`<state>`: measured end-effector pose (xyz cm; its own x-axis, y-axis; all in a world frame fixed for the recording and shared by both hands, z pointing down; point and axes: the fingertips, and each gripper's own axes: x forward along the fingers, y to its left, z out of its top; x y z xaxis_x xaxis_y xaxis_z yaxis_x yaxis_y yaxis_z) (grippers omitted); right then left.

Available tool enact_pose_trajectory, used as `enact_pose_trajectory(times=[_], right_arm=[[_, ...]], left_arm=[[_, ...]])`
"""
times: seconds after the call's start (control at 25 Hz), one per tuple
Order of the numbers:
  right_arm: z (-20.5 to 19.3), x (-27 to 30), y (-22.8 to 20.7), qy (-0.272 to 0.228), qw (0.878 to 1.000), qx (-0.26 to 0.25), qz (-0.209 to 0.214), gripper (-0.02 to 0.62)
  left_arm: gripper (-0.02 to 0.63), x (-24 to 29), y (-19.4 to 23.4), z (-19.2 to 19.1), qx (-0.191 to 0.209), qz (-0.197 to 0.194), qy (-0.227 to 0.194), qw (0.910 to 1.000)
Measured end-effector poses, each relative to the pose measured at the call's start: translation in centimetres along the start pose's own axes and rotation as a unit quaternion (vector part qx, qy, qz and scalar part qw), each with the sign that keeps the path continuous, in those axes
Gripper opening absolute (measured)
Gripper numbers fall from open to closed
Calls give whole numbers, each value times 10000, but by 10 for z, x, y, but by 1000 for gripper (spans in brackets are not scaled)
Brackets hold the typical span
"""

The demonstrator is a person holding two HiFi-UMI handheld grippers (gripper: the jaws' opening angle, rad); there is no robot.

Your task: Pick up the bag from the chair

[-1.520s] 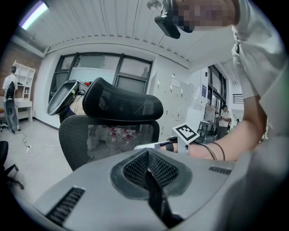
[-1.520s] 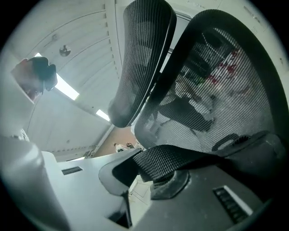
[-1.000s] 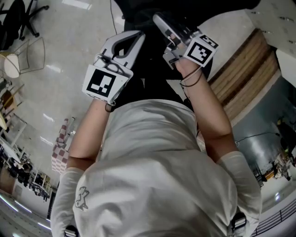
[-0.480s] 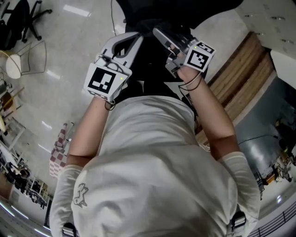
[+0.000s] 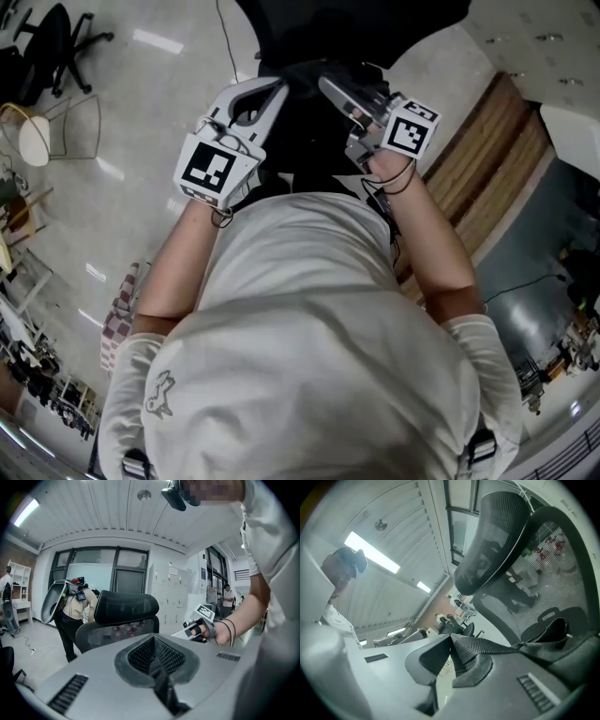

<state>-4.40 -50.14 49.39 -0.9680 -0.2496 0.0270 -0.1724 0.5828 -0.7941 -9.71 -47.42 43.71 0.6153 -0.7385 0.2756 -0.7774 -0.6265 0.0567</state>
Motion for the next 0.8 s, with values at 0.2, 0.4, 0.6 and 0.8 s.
enact_pose_trajectory(times=[0.2,0.4,0.6,0.8], right_arm=[[-4,-12,21,-105,9997,-160,122,32],[26,-5,62,-198,9988,-412,188,32],[40,0,99,-433,9964,-686,252,32],[50,3,121,-625,9952,-717,231,32]], left_arm=[[8,-18,-12,-2,212,-75,-51,9997],[8,-34,-8,29,315,-149,-196,9992],[8,-56,-14,44,465,-278,-378,9978],[7,-72,-13,58,578,-366,-510,9964]])
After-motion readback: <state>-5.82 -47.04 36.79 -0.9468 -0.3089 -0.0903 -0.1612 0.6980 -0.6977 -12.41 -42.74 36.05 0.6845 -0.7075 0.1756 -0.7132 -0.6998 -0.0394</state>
